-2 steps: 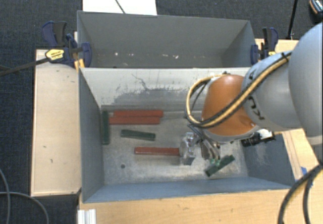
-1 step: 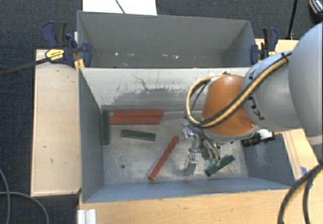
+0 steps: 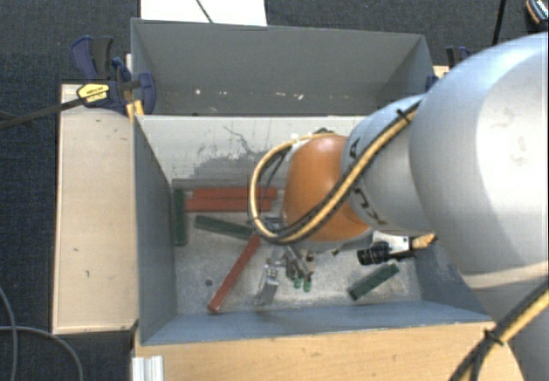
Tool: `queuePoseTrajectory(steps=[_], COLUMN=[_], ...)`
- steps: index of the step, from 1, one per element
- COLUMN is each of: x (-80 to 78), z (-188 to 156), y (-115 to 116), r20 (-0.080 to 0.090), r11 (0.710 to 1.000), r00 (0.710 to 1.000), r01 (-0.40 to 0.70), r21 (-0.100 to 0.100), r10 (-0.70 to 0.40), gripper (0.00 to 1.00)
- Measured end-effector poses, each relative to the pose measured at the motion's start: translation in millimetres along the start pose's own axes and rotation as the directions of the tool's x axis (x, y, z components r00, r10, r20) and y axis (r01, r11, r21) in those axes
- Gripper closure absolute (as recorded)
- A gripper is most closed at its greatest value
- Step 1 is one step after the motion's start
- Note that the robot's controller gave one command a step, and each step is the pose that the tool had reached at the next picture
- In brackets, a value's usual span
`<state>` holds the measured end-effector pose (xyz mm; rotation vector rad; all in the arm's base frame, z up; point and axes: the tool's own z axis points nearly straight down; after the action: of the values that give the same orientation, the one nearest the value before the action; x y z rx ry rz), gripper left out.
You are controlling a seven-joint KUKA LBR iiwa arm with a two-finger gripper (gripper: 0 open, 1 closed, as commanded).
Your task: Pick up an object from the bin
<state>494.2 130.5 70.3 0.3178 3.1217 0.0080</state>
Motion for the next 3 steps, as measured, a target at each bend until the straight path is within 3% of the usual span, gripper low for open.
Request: queuePoseTrajectory(steps=[1, 2, 3], x=[-1.4, -1.4, -1.4], z=[0.1, 0.1, 0.1], y=[-4.4, -4.5, -4.6], r20=[0.0, 0.0, 0.0], r11=[1.0, 1.0, 1.0], r00=[1.0, 1.0, 1.0], r01=[-0.004, -0.002, -0.001], r21=[0.004, 0.004, 0.004], r10=[0.004, 0.002, 0.001], gripper=[1.0, 0.0, 1.0])
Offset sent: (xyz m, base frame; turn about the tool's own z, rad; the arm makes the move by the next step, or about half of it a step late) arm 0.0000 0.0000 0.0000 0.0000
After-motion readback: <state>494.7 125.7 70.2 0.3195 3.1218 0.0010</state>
